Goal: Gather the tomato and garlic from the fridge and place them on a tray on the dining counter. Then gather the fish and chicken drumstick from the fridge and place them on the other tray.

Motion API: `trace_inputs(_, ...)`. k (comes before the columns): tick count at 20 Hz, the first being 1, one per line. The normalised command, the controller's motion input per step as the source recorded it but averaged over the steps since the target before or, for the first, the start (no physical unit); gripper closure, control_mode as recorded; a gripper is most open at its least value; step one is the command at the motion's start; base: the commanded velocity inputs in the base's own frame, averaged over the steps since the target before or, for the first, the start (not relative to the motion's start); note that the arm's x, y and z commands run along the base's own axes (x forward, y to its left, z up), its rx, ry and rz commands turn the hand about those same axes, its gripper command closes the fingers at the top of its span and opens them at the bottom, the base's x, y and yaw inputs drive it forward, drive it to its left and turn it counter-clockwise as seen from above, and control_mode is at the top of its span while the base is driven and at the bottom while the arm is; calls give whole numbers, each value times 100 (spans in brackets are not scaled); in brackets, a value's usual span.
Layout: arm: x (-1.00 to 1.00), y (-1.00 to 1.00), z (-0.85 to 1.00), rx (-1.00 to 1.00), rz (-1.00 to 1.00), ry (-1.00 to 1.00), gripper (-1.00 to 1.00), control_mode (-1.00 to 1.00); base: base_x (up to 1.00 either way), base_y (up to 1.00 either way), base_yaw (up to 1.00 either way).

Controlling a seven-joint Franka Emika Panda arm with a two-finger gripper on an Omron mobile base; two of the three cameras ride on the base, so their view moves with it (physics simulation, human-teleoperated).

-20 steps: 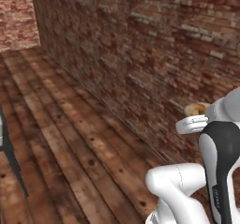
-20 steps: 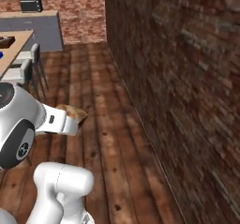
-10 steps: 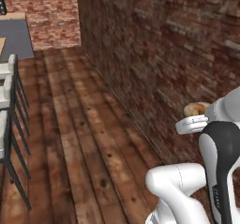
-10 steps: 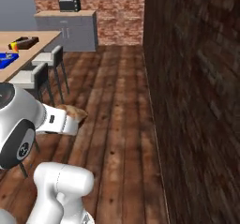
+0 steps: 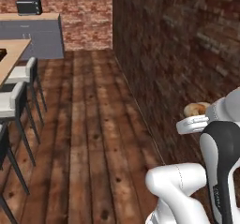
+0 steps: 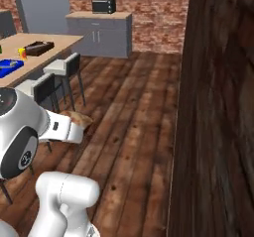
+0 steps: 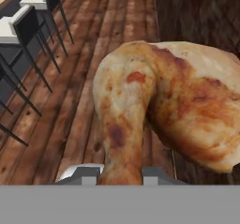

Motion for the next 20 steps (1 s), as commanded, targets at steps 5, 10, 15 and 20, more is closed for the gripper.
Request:
trace_inputs(5,0,0,0,0,0,0,100,100,100,-52,37)
trace_inputs(10,0,0,0,0,0,0,100,100,100,-45,37)
trace_inputs(15,0,0,0,0,0,0,100,100,100,-45,36)
trace_inputs(20,0,0,0,0,0,0,100,100,100,-45,37)
